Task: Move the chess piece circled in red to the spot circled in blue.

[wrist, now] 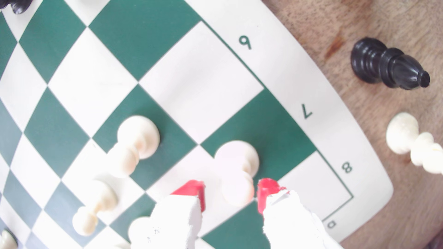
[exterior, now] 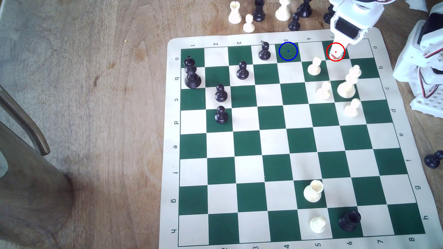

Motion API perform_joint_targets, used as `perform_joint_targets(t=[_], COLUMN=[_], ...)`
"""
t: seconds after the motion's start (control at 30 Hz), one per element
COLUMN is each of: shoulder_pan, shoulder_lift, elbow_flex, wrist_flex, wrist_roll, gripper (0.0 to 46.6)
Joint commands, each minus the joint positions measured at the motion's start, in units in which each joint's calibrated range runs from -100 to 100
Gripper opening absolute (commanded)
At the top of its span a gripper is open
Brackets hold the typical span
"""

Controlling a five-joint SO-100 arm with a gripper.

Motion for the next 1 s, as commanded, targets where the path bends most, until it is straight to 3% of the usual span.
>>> perform_joint_targets(t=[0.0, 0.4, 0.63, 0.73, 0.97], shoulder_pan=[0.5, 0.7, 0.4, 0.2, -0.4], shoulder_lift=[-0.3, -0.8, -0.9, -0.9, -1.6], elbow_flex=[-0.2, 0.3, 0.4, 0.5, -0.5], wrist_flex=[-1.6, -2.7, -2.7, -2.8, -1.9], wrist_roll=[0.2, 0.3, 0.3, 0.1, 0.0], gripper=[11.0, 9.4, 5.3, 0.2, 0.2])
